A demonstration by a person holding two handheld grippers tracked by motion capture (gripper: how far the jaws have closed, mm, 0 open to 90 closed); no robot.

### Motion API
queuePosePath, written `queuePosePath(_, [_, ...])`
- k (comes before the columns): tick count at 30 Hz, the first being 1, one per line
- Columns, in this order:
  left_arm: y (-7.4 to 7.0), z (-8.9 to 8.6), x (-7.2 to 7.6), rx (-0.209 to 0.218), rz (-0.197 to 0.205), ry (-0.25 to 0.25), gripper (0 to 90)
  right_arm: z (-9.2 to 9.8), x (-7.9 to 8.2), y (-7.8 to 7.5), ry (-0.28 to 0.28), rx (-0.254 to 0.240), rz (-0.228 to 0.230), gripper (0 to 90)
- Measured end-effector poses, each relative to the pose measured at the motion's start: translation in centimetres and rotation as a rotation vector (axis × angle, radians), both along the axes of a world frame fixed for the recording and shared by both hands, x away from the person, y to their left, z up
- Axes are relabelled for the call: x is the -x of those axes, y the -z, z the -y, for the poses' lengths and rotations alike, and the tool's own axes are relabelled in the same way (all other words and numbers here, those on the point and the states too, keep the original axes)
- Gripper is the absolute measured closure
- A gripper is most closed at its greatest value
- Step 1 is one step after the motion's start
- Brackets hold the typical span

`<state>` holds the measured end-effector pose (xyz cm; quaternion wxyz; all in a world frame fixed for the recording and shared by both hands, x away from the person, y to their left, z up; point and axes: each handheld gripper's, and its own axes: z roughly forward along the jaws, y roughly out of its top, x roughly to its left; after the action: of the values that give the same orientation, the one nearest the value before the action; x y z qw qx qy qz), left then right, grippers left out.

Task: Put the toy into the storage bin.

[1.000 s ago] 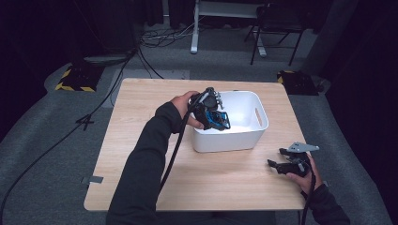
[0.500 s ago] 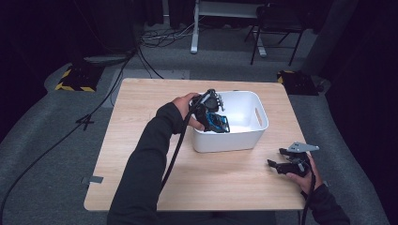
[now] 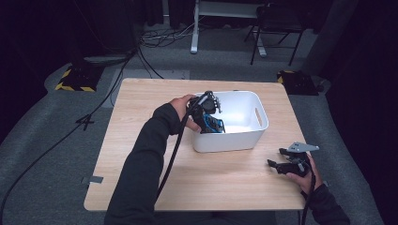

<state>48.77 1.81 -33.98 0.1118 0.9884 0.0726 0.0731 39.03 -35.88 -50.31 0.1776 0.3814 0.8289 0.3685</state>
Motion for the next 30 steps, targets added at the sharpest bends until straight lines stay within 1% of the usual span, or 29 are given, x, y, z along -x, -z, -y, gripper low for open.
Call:
queuePosePath(1, [0.03,-0.10,0.14,0.003,0.000,-0.023,24.7,0.01,0.00,0.00,0.000,0.000,0.000,20.0])
queuePosePath(2, [-0.03,-0.18,0.07,-0.005,0.000,-0.010,24.7,0.00,0.00,0.00,0.000,0.000,-0.001,20.0])
queuePosePath(4, [0.05,-0.31,0.17,-0.008,-0.001,-0.016,24.7,-0.01,0.01,0.00,0.001,0.000,-0.001,20.0])
queuePosePath(6, [0.03,-0.37,0.14,-0.019,-0.008,-0.006,24.7,0.01,-0.01,0.00,0.000,0.001,0.001,20.0])
queuePosePath(9, [0.11,-0.45,0.25,-0.013,0.001,-0.022,24.7,0.00,0.00,-0.01,0.000,0.000,-0.001,20.0])
queuePosePath(10, [0.08,-0.48,0.27,-0.018,-0.023,-0.023,24.6,-0.01,0.01,-0.01,0.001,0.000,-0.001,20.0])
queuePosePath(11, [0.02,-0.51,0.16,-0.028,0.002,-0.005,24.7,-0.01,0.01,-0.01,0.001,0.000,-0.001,20.0])
queuePosePath(12, [-0.01,-0.53,0.19,-0.037,0.006,-0.010,24.7,0.00,0.00,0.00,0.000,0.000,-0.001,20.0])
queuePosePath(14, [0.07,-0.56,0.27,-0.037,0.010,-0.023,24.6,0.00,0.00,-0.01,0.000,0.000,-0.001,20.0])
queuePosePath(15, [0.11,-0.55,0.24,-0.038,0.009,-0.021,24.6,0.01,-0.01,0.00,-0.001,0.001,0.001,20.0])
queuePosePath(16, [0.15,-0.51,0.31,-0.039,0.015,-0.032,24.6,0.00,-0.01,0.00,0.000,0.001,0.000,20.0])
queuePosePath(17, [0.12,-0.46,0.26,-0.048,0.016,-0.021,24.6,0.01,-0.01,0.00,-0.001,0.001,0.001,20.0])
queuePosePath(18, [0.23,-0.44,0.32,-0.037,0.014,-0.028,24.6,0.00,-0.01,0.00,0.000,0.000,0.000,20.0])
queuePosePath(19, [0.26,-0.42,0.30,-0.034,0.016,-0.026,24.6,-0.01,0.01,-0.01,0.001,0.000,-0.001,20.0])
queuePosePath(20, [0.22,-0.39,0.46,-0.041,0.014,-0.047,24.6,0.00,0.01,-0.01,0.001,0.000,-0.001,20.0])
queuePosePath(21, [0.22,-0.35,0.26,-0.048,0.014,-0.018,24.5,0.00,0.00,-0.01,0.001,0.000,-0.001,20.0])
queuePosePath(23, [0.34,-0.33,0.40,-0.044,-0.002,-0.036,24.5,0.00,0.00,0.00,0.000,0.000,0.000,20.0])
queuePosePath(24, [0.34,-0.34,0.33,-0.044,0.017,-0.032,24.5,0.00,0.00,0.00,0.000,0.000,0.000,20.0])
queuePosePath(25, [0.43,-0.37,0.31,-0.037,0.013,-0.036,24.5,0.00,0.01,-0.01,0.001,0.000,-0.001,20.0])
queuePosePath(28, [0.48,-0.35,0.24,-0.040,0.016,-0.030,24.3,0.01,0.00,0.00,0.000,0.000,0.000,20.0])
queuePosePath(30, [0.53,-0.34,0.16,-0.035,0.006,-0.030,23.7,0.01,0.00,0.00,0.000,0.001,0.000,20.0])
